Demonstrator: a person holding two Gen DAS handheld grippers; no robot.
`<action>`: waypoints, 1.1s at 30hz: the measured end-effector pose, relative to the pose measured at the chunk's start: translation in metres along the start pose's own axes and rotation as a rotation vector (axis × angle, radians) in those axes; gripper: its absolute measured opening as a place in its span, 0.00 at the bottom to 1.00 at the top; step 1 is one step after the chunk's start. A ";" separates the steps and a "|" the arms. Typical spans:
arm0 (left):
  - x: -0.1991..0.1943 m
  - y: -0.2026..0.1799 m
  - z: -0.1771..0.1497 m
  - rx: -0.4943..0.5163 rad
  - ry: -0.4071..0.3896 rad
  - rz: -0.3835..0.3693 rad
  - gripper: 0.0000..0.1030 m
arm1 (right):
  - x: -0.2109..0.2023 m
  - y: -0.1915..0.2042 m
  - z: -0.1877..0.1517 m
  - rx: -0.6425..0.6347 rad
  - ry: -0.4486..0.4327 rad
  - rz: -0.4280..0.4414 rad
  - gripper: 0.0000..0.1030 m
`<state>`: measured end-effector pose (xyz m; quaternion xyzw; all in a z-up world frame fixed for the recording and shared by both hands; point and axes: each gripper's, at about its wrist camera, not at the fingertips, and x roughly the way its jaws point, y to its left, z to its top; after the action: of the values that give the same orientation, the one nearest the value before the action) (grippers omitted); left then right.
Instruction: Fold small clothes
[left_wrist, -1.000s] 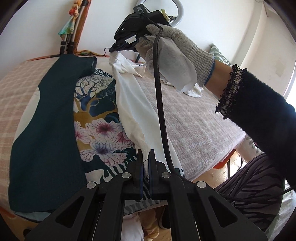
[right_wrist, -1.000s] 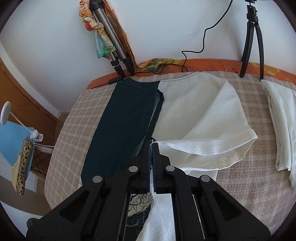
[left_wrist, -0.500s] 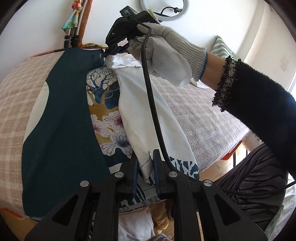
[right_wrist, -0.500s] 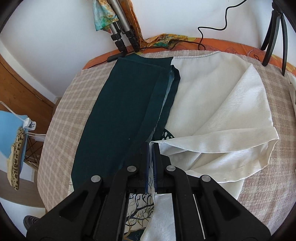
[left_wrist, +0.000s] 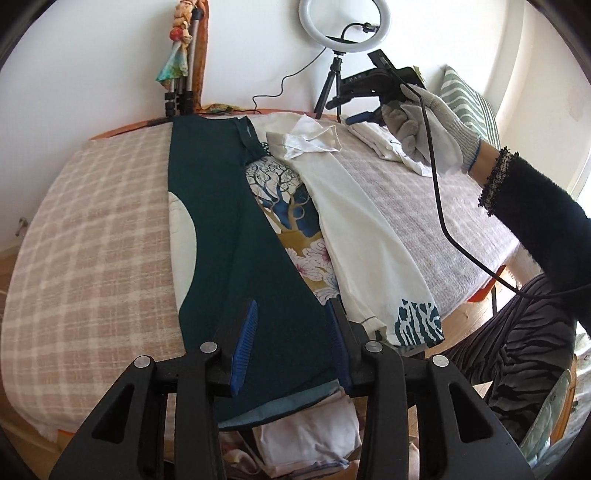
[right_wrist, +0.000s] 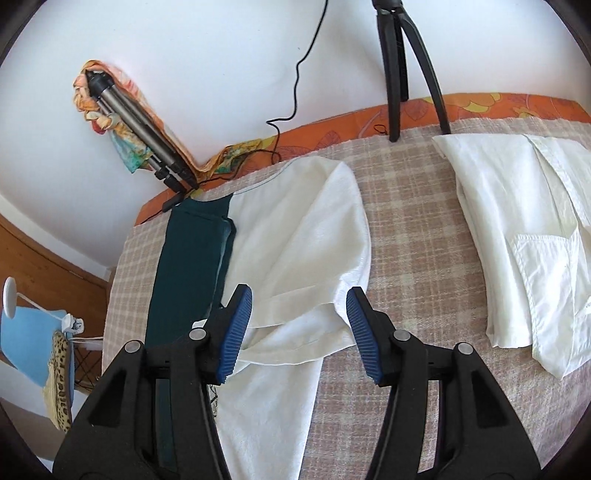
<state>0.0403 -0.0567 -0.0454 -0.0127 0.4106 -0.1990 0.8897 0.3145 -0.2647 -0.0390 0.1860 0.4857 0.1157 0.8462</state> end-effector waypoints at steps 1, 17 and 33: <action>0.000 0.005 0.009 -0.001 -0.012 0.011 0.35 | 0.004 -0.005 0.001 0.018 0.005 -0.009 0.55; -0.014 0.045 0.086 -0.001 -0.180 0.049 0.35 | 0.040 0.020 0.011 -0.026 0.072 -0.039 0.06; -0.021 0.077 0.092 -0.072 -0.205 0.017 0.35 | 0.116 0.153 0.055 -0.233 0.118 -0.066 0.06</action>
<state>0.1215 0.0087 0.0166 -0.0614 0.3245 -0.1744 0.9276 0.4183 -0.0937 -0.0386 0.0632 0.5239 0.1545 0.8353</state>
